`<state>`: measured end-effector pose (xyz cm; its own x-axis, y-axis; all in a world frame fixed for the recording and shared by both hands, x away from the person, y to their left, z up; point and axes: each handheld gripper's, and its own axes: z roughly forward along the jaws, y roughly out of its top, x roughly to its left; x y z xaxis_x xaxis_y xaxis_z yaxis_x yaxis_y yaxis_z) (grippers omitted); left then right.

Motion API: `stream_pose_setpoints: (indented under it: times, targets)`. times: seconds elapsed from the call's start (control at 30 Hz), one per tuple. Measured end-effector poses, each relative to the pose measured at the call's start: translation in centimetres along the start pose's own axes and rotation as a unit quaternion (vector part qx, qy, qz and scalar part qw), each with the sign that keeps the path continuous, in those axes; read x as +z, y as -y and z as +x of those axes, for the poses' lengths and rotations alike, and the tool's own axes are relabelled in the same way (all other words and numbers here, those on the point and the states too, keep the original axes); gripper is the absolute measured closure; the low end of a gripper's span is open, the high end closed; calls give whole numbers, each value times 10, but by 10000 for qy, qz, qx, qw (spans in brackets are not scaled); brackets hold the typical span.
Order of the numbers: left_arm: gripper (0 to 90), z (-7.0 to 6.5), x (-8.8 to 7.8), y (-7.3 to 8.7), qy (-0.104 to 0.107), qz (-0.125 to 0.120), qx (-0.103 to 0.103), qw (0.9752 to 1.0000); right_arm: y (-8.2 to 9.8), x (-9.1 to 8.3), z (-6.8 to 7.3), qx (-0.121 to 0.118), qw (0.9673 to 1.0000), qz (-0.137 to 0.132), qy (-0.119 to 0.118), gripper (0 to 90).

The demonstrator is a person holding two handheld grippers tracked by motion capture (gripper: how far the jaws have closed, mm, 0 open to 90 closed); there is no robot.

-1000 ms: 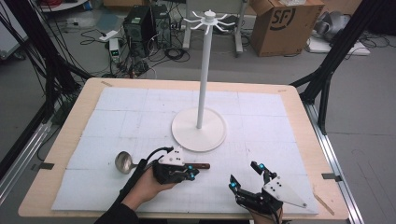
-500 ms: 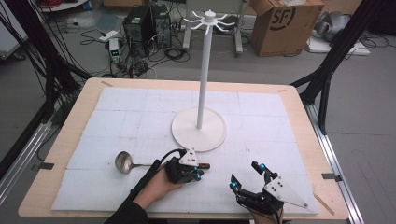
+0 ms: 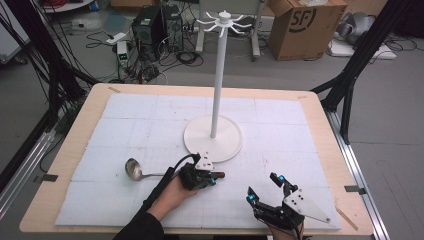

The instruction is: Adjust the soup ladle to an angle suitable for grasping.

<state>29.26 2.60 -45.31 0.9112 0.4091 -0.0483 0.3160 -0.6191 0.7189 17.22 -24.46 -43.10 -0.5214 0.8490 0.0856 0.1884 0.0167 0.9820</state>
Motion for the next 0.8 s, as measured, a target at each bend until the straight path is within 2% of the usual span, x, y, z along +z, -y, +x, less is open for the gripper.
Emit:
stream_pose_setpoints:
  times: [0.23,0.27,0.8]
  targets:
    - [900,2,5,-3,-269,-42,-125,9996,0,0,0,8,10000,4,5,149]
    - [900,3,6,-4,-315,-58,-211,9993,0,0,0,4,10000,0,10,149]
    - [900,17,7,-4,-494,-161,-661,9965,1,0,-1,30,10000,9,8,149]
